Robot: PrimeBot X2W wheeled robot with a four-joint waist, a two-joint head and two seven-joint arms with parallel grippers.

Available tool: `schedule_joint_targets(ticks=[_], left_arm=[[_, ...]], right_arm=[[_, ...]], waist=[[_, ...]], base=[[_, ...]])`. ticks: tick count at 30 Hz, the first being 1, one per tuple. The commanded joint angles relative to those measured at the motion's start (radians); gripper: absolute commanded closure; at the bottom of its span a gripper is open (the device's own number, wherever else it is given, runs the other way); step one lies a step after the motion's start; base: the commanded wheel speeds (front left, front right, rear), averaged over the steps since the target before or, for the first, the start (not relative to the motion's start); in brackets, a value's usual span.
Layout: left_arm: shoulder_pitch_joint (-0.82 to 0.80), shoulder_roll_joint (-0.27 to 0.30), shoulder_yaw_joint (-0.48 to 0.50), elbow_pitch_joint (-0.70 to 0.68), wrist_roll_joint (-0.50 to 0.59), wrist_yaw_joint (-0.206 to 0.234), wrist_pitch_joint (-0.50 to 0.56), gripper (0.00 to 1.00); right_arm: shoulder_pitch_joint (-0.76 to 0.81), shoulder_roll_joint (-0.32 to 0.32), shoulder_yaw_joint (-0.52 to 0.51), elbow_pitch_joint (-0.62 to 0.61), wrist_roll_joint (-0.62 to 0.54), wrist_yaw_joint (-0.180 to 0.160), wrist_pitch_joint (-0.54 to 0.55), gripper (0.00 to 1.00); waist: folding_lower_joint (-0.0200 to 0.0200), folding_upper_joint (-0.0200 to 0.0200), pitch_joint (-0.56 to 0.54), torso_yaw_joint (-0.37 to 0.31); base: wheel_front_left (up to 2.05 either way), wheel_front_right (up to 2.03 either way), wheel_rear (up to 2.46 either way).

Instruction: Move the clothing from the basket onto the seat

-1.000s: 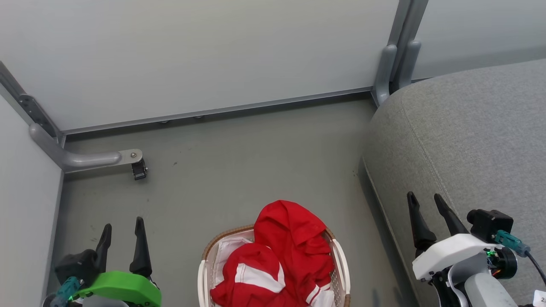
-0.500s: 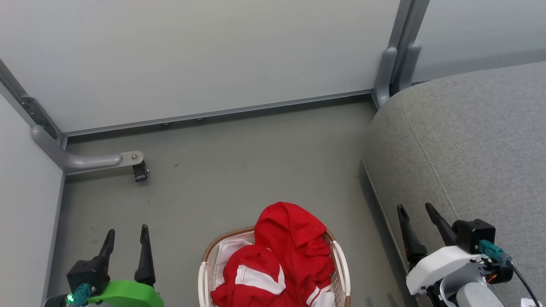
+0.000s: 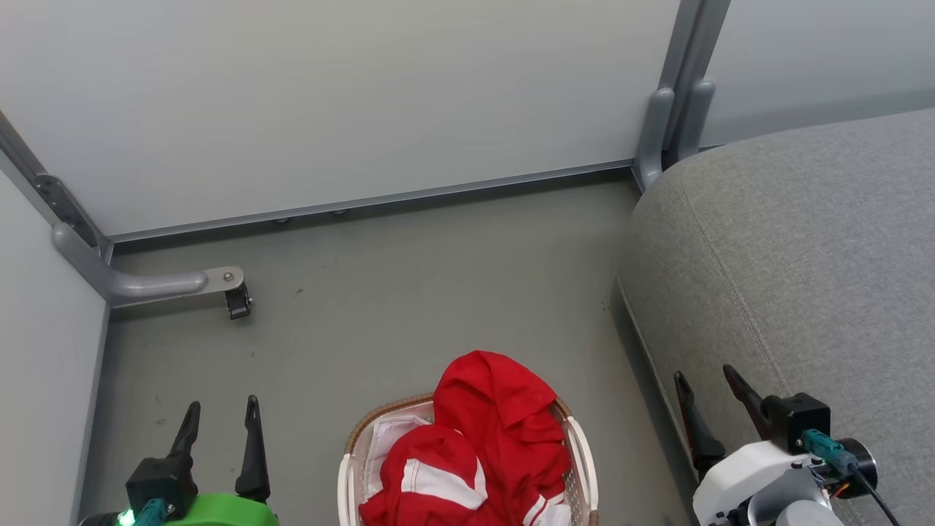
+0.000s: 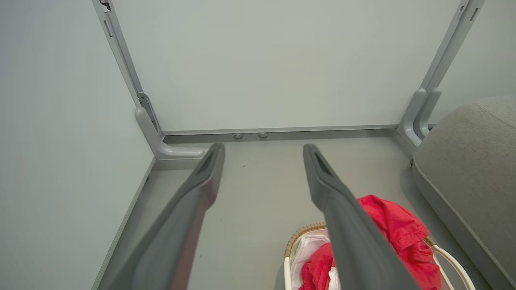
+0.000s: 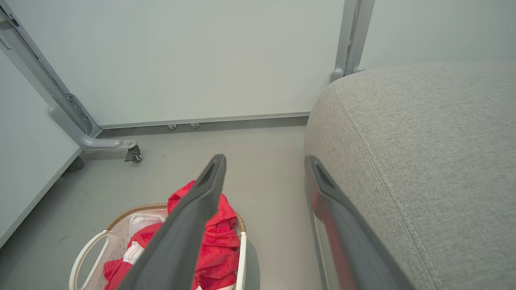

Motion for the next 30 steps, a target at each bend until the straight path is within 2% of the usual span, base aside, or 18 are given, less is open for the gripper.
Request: schedule_joint_targets(ticks=[1,7,18,30], left_arm=[[0.013,0.000,0.004,-0.005,0.017,-0.002,-0.010,0.00],[0.019,-0.003,0.010,-0.006,0.048,-0.004,-0.020,0.00],[0.019,-0.005,-0.001,0.005,0.015,-0.005,-0.017,0.00],[-0.079,-0.003,-0.088,0.036,-0.025,-0.005,-0.017,0.00]], right_arm=[[0.015,-0.002,-0.001,0.003,-0.021,0.000,-0.010,0.00],[0.019,0.003,-0.002,0.011,-0.061,0.000,-0.020,0.00],[0.011,0.003,-0.005,0.020,-0.044,0.000,-0.019,0.00],[-0.081,0.007,0.007,-0.047,-0.027,0.000,-0.019,0.00]], waist=[[0.0000,0.0000,0.000,0.000],[0.0000,0.0000,0.001,-0.004],[0.0000,0.0000,0.014,-0.013],[0.0000,0.0000,0.162,-0.049]], base=[[0.00,0.00,0.00],[0.00,0.00,0.00],[0.00,0.00,0.00],[0.00,0.00,0.00]])
